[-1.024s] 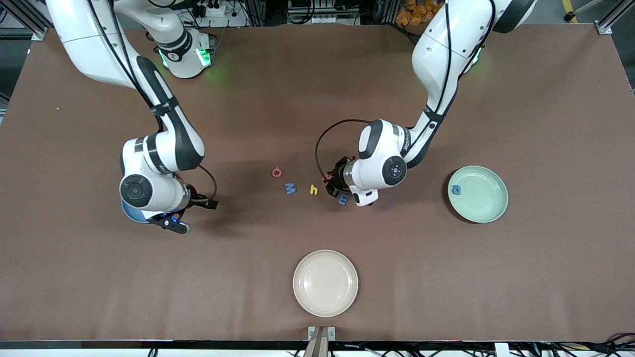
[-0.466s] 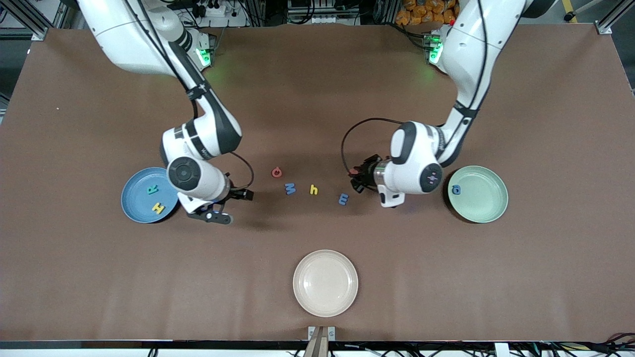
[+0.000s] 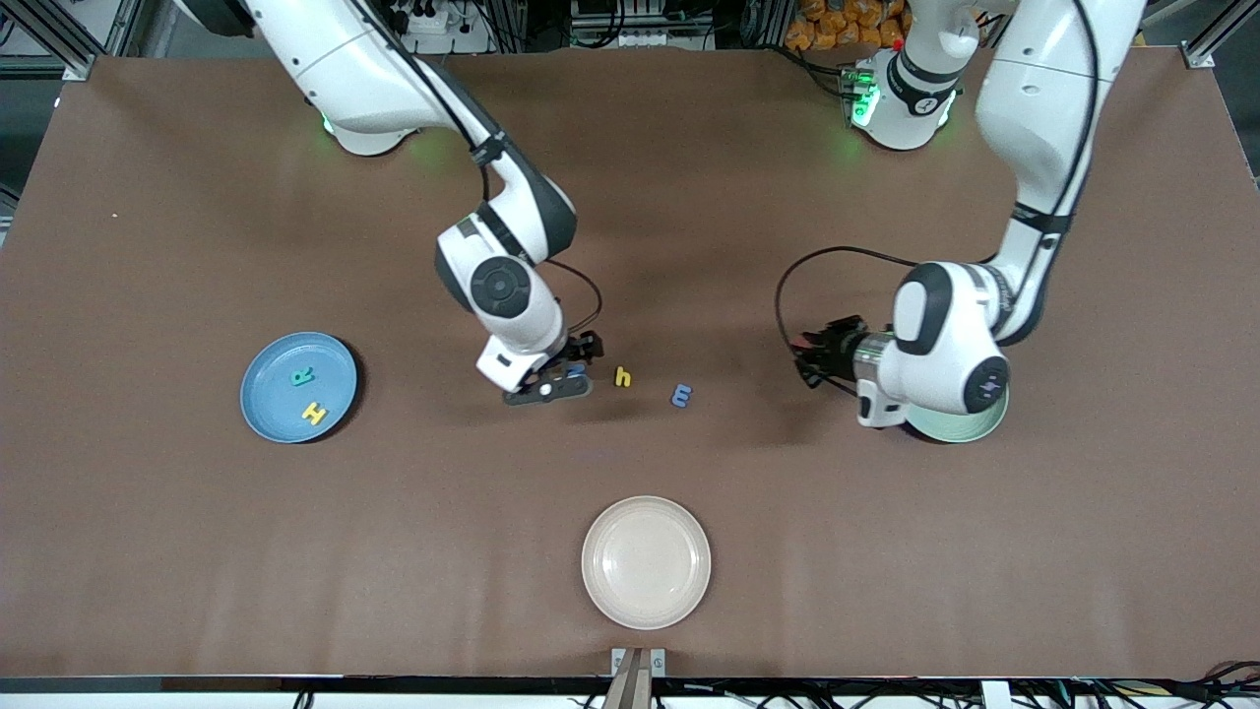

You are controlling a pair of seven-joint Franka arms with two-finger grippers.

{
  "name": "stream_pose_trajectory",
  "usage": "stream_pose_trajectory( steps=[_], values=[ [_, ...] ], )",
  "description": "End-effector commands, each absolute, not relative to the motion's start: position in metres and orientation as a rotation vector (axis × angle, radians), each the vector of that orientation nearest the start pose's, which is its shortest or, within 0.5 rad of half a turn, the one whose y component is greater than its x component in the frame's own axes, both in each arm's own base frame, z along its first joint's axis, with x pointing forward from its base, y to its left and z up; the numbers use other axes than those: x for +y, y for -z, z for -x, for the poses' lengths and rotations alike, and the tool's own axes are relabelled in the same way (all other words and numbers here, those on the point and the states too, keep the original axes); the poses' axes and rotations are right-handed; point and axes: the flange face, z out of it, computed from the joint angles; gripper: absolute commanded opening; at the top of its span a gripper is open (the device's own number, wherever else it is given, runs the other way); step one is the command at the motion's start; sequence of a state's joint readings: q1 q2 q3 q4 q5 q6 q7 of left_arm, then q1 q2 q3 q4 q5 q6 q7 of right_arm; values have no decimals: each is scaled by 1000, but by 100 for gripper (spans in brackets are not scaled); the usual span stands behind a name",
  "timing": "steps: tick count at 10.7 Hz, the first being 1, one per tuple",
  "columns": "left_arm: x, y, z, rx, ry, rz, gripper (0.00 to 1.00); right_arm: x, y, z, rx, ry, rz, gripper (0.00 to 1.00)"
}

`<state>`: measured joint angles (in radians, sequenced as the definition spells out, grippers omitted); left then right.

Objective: Sort uppercase to blue plate, lowercase to green plate
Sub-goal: 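Place the w on the green plate while the right gripper grasps blue W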

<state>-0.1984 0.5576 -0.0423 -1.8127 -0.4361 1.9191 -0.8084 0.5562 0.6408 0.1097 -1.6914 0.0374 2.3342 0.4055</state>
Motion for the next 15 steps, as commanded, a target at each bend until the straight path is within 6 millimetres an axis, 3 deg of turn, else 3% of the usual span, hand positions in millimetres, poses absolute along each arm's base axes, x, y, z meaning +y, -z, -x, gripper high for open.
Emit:
stream_pose_trajectory(
  steps=[1, 5, 9, 10, 11, 12, 13, 14, 15],
  values=[
    [-134, -220, -567, -1102, -943, 2830, 20, 418, -215, -541, -496, -33, 3036, 100],
    [-62, -217, -561, -866, -917, 2856, 20, 411, -194, -546, -583, 14, 3074, 100],
    [-10, -217, -566, -689, -826, 2892, 21, 418, -178, -543, -578, 60, 3055, 100],
    [-9, -219, -573, -692, -755, 2922, 27, 418, -177, -543, -578, 56, 3056, 100],
    [-11, -220, -578, -699, -704, 2944, 59, 418, -176, -542, -578, 51, 3058, 100],
    [-16, -218, -580, -690, -683, 2954, 95, 417, -175, -541, -579, 45, 3060, 58],
    [-20, -219, -580, -696, -681, 2951, 100, 417, -175, -541, -552, 44, 3064, 8],
    [-26, -220, -578, -694, -686, 2949, 100, 418, -176, -539, -521, 46, 3069, 0],
    [-31, -224, -577, -731, -684, 2937, 100, 419, -175, -536, -522, 44, 3070, 0]
  ],
)
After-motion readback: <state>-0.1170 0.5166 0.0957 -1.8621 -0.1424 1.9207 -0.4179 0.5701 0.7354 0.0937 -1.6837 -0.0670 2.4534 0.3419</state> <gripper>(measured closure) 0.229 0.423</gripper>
